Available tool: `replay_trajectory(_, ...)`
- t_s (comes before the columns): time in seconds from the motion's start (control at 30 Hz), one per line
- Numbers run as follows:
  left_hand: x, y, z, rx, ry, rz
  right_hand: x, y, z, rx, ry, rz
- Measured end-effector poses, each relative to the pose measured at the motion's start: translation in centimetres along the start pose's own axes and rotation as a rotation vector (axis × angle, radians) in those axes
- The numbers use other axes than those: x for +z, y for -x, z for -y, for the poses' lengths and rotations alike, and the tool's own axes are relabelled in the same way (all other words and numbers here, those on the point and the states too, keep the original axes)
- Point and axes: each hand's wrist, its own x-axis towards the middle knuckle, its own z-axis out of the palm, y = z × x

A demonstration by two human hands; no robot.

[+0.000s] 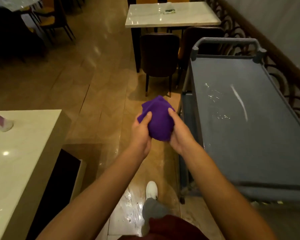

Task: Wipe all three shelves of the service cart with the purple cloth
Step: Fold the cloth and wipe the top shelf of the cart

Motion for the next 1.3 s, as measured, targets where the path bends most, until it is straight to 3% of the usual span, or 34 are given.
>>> replay_trajectory(0.07,0.2,-3.0,-0.8,0.012,-0.052,0.072,2.0,-4.0,1.8,-0.051,-0.099,-0.059)
replay_trajectory(0.17,-0.5,-8.4,-4.4,0.022,-0.372,0.111,4.0,-9.6,4.6,-0.113,-0.072,-0.129)
replay_trajectory(0.27,-0.9,-13.6,-8.9,0.008,-0.645,0.110,4.5,-13.7,7.6,-0.162,-0.036,-0.085)
replay_trajectory(0.43,3.3,-22.3,-12.2,-0.158,-0.545,0.391,3.9,-19.1,12.7,-0.168,0.084,0.162)
replay_trajectory(0.5,5.6,-24.4,-11.5,-0.146,-0.499,0.413,3.7,-20.6,13.9,-0.202,0.122,0.172)
replay_trajectory(0.63,11.8,-29.8,-8.5,-0.144,-0.521,0.429,0.5,-24.1,16.9,-0.254,0.079,-0.063)
replay_trajectory(0.8,19.5,-36.4,-4.6,-0.132,-0.668,0.605,-4.3,-27.3,19.3,-0.333,0.193,-0.567)
replay_trajectory(0.9,23.8,-39.2,-2.3,-0.193,-0.775,0.730,-5.8,-28.0,19.8,-0.466,0.384,-0.861)
replay_trajectory(1.0,28.1,-40.5,-0.8,-0.216,-0.864,0.882,-6.7,-27.9,19.5,-0.521,0.669,-1.003)
replay_trajectory(1.07,30.8,-40.2,0.5,-0.248,-0.942,1.039,-7.5,-27.2,18.9,-0.498,0.805,-1.105)
replay_trajectory(1.23,35.1,-36.6,4.8,-0.410,-1.114,1.446,-9.8,-24.5,16.9,-0.332,0.704,-1.523)
replay_trajectory(1.3,35.5,-35.8,5.9,-0.361,-1.134,1.473,-10.2,-24.9,16.5,-0.252,0.734,-1.562)
